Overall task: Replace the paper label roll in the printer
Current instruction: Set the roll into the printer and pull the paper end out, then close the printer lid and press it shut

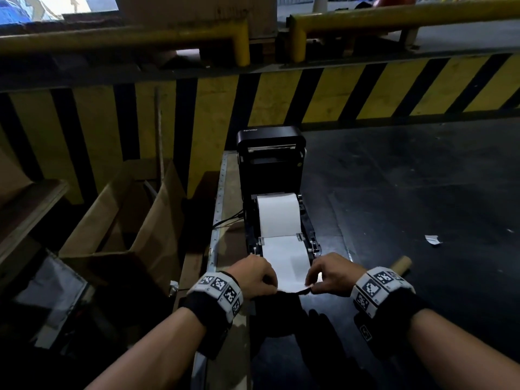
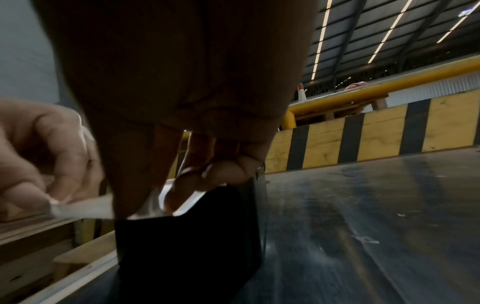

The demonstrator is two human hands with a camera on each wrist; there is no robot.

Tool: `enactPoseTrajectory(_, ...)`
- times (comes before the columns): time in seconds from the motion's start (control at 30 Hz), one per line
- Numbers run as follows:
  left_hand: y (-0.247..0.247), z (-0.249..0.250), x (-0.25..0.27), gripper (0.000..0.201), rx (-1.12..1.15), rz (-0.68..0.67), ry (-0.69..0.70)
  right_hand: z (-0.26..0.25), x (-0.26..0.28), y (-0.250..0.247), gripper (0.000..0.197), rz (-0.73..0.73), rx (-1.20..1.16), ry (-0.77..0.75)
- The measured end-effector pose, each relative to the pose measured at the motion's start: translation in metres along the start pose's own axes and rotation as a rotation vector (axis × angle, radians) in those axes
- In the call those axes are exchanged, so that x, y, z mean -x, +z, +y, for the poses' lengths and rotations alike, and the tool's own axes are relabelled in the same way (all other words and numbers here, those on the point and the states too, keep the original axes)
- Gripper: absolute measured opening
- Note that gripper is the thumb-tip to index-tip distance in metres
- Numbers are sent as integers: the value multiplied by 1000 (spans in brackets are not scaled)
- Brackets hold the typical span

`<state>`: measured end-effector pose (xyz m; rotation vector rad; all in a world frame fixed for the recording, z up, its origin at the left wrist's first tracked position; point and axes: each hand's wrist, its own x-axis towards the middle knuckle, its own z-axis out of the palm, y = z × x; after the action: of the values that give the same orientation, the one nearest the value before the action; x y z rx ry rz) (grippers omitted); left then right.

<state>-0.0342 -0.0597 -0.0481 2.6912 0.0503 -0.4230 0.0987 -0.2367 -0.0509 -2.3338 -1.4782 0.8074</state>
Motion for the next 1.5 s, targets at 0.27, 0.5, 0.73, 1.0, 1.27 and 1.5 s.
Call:
enactPoseTrajectory(0.27,-128,-33,-28,28,252,621,-210,0,-27,-95,26,248,-141,26)
enactPoseTrajectory(0.5,-233,-64,-68,47,434,882,-403,-14,-94,-193,23,682,-237,57)
enactPoseTrajectory(0.73,-246,-104,-120,60,410,721,-544,1,-170,-222,49,734,-389,239)
enactPoseTrajectory(1.0,-217,-121,-126,59,667,665,-553,19,-185,-193,49,598,-552,303)
enactPoseTrajectory(1.27,-194,-80,-86,39,706,655,-455,9,-139,-170,46,637,-580,202)
enactPoseTrajectory(1.5,-150,-47,-36,30,680,515,-343,8,-75,-120,53,647,-605,85)
